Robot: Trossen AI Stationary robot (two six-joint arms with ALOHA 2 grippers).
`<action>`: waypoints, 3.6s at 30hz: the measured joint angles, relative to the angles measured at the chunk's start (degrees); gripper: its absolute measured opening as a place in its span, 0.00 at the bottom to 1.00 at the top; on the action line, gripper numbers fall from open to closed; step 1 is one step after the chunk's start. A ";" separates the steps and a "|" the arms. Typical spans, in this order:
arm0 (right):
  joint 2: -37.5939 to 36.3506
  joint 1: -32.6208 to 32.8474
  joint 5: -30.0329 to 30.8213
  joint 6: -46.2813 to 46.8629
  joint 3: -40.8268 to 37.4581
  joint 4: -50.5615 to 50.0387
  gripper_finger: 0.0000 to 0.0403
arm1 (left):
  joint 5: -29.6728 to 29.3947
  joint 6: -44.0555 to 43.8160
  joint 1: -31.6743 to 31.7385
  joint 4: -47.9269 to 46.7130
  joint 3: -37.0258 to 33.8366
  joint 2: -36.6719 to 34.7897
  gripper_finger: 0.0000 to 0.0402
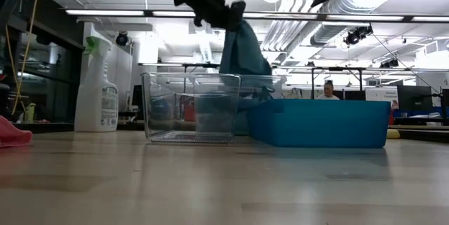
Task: Sort microfiber towel by color & place in baskets
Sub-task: Put the blue towel into the top transparent bin
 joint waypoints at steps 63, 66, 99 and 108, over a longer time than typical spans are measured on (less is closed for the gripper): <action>2.41 3.39 5.76 3.02 0.00 12.16 0.81 | 22.48 -24.66 4.67 -52.23 23.16 6.31 0.53; 5.43 3.21 4.58 2.54 0.00 14.38 0.81 | 18.27 -23.70 5.29 -52.97 23.28 2.81 0.53; 48.26 -0.56 -7.47 19.11 0.00 36.08 0.76 | 7.04 -31.37 -0.36 -46.49 -6.93 -34.81 0.53; 48.95 -0.55 -9.24 19.98 0.00 41.53 0.76 | 7.05 -27.89 -0.44 -46.44 -6.93 -35.00 0.53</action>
